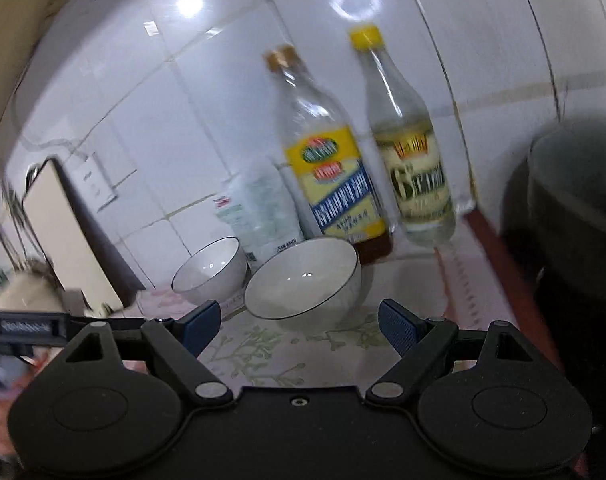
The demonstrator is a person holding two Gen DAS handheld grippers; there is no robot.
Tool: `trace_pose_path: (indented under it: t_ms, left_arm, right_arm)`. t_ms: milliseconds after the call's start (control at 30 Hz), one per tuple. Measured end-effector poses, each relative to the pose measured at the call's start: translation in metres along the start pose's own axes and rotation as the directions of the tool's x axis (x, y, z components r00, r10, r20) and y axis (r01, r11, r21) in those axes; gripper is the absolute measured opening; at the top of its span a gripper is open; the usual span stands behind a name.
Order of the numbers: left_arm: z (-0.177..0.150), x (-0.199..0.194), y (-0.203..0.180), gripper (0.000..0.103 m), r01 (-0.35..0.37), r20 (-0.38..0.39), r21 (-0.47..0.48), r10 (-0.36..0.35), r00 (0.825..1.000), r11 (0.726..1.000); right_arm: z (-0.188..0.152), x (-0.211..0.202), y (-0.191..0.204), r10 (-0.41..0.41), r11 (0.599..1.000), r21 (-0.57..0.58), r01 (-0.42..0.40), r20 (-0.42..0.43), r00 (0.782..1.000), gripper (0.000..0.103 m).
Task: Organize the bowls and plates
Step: 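Move both tools to the white bowl by the bottles and grasp its rim, then lift the white bowl with both grippers and carry it over the large bowl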
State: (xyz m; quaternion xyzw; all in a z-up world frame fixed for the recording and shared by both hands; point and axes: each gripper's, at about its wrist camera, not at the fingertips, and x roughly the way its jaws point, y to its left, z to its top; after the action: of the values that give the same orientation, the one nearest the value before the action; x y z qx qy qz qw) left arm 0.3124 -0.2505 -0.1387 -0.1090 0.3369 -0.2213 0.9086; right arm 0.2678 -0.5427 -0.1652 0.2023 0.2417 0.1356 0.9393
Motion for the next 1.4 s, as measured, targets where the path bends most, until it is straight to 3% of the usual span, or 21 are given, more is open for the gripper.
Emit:
trace_pose_path:
  t_ms: [67,167,333,400,467,533,567,767,933,1133,1400]
  left_arm:
    - [0.007,0.02,-0.002,0.052,0.022,-0.016,-0.014,-0.022,1.0,1.0]
    - [0.015,0.048,-0.007,0.052,-0.003,-0.059,-0.007,0.002,0.998,1.0]
    - [0.024,0.085,-0.003,0.052,-0.041,-0.137,-0.034,0.036,0.99,0.999]
    - [0.027,0.093,-0.003,0.05,-0.019,-0.151,-0.034,0.014,0.988,0.999]
    - [0.028,0.098,-0.006,0.048,-0.026,-0.159,-0.014,0.023,0.987,1.0]
    - [0.029,0.101,-0.009,0.028,-0.006,-0.166,0.003,0.006,0.986,1.0]
    - [0.029,0.101,-0.01,0.026,0.007,-0.17,-0.001,-0.007,0.985,1.0]
    - [0.029,0.105,-0.013,0.021,-0.02,-0.181,-0.034,0.014,0.983,0.999]
    - [0.027,0.112,-0.002,0.02,-0.017,-0.19,-0.12,-0.006,0.982,0.993]
    - [0.025,0.105,-0.01,0.019,-0.034,-0.236,-0.07,0.017,0.971,0.997]
    - [0.024,0.058,-0.029,0.019,-0.01,-0.206,-0.049,0.0,0.979,0.999]
  right_arm:
    - [0.002,0.018,-0.018,0.014,0.996,0.085,-0.012,-0.027,1.0,0.089]
    - [0.003,0.039,-0.035,0.025,0.986,0.165,-0.014,-0.064,0.998,0.088]
    - [0.009,0.063,-0.039,-0.012,0.981,0.191,0.037,-0.126,0.992,0.082]
    - [0.012,0.07,-0.039,-0.037,0.98,0.188,0.066,-0.151,0.988,0.075]
    - [0.015,0.079,-0.041,-0.051,0.976,0.198,0.09,-0.198,0.979,0.057]
    - [0.016,0.083,-0.045,-0.005,0.971,0.234,0.056,-0.215,0.977,0.044]
    - [0.018,0.084,-0.046,0.006,0.968,0.245,0.047,-0.212,0.977,0.037]
    - [0.019,0.091,-0.041,-0.026,0.971,0.224,0.081,-0.24,0.97,0.03]
    - [0.022,0.103,-0.034,-0.089,0.975,0.173,0.139,-0.27,0.959,0.025]
    - [0.017,0.097,-0.024,-0.114,0.977,0.148,0.155,-0.255,0.96,0.023]
    - [0.016,0.058,-0.017,-0.082,0.969,0.207,0.136,-0.251,0.964,0.023]
